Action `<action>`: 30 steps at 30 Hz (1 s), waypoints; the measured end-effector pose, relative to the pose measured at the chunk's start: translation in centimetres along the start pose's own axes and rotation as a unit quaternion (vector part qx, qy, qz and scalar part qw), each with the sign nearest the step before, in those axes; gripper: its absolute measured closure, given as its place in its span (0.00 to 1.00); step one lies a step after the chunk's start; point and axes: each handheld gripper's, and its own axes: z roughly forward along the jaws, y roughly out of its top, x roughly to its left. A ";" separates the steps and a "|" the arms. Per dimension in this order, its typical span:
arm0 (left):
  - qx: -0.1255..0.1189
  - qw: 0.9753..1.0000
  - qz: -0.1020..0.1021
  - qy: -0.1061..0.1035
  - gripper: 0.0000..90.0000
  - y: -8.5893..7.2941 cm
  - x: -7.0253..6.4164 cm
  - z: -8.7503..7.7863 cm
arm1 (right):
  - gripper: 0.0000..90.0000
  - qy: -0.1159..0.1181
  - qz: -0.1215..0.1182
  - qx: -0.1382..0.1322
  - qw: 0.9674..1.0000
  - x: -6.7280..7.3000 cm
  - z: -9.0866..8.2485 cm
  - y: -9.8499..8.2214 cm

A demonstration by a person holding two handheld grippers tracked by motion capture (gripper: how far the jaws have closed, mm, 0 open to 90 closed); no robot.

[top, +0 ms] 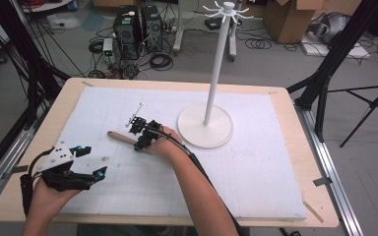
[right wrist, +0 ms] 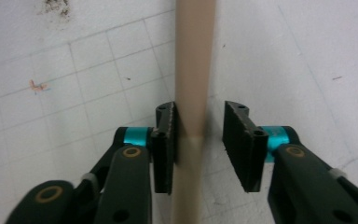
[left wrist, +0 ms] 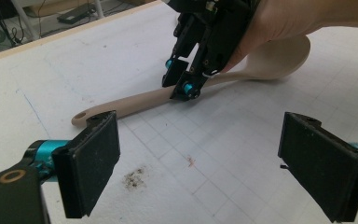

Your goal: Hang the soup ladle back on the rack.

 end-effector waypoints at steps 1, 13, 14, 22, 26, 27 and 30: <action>0.000 1.000 0.000 0.000 0.15 0.0 0.0 0.0 | 0.76 0.002 -0.003 0.000 1.000 0.0 0.0 0.0; 0.002 1.000 0.002 0.000 0.15 0.0 -0.1 0.0 | 0.84 -0.007 0.002 0.011 1.000 0.5 0.0 0.2; 0.001 1.000 0.002 -0.002 0.15 0.0 -0.1 0.0 | 0.85 -0.011 -0.001 0.013 1.000 0.5 -0.1 0.2; 0.002 1.000 0.001 -0.001 0.15 -0.1 0.0 0.0 | 0.85 -0.017 -0.011 0.009 1.000 0.8 -0.2 0.1; 0.003 1.000 0.000 0.000 0.15 -0.1 0.0 0.0 | 0.85 -0.009 -0.006 -0.007 1.000 0.5 -0.6 -0.2; 0.004 1.000 0.001 0.000 0.15 -0.1 0.0 0.1 | 0.85 -0.008 -0.003 -0.012 1.000 0.4 -0.9 -0.3; 0.005 1.000 0.002 -0.001 0.15 -0.1 -0.1 0.2 | 0.85 -0.007 0.000 -0.029 1.000 0.2 -1.9 -0.5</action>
